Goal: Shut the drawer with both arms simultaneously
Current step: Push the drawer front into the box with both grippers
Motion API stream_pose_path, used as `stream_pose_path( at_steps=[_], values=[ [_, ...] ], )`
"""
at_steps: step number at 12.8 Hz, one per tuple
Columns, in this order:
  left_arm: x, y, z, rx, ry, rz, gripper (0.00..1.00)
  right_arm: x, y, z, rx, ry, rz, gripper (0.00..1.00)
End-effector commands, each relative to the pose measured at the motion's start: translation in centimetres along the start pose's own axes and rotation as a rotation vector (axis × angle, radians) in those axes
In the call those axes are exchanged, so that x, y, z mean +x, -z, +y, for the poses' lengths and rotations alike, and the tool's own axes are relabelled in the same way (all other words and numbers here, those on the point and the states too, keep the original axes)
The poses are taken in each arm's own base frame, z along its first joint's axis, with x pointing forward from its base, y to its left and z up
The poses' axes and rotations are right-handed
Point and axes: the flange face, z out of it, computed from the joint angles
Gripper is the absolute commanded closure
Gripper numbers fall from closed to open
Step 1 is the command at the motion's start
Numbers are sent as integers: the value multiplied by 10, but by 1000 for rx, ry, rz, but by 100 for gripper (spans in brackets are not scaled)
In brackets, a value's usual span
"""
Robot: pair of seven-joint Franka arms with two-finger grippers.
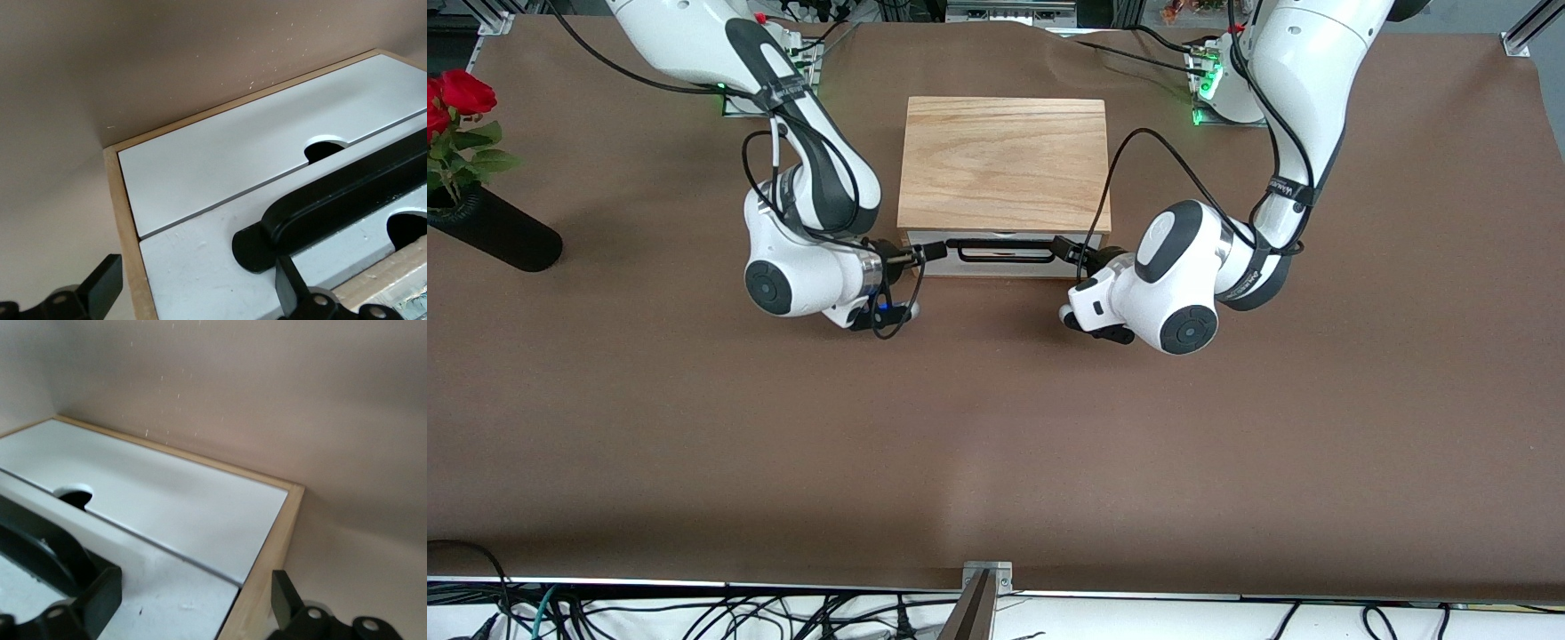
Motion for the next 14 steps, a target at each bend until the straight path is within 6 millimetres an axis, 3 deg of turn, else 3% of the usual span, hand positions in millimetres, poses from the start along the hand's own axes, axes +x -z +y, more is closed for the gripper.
stream_pose_path(
  at_steps=[1,3,5,7,8,9,11,12,14],
  values=[
    [-17,-6,0,9,-30,-77,0,-37,-20,-4,1,-7,-13,0],
    [-17,-5,0,9,-31,-76,0,-39,-21,-4,0,-5,-4,0],
    [-17,-4,0,8,-30,-74,0,-30,-3,2,7,14,24,0],
    [-19,10,-1,21,-34,-43,0,-16,27,22,-1,24,84,0],
    [-19,28,-2,17,-40,-7,0,-10,44,33,1,26,113,0],
    [-18,51,-15,22,-29,36,0,-6,55,40,3,21,132,0],
    [-28,108,-30,77,-23,143,0,1,82,49,5,11,179,0],
    [-39,138,-43,107,-9,198,0,4,96,52,6,7,204,0],
    [-66,185,-60,192,12,284,0,6,103,56,7,-1,217,0]
  ],
)
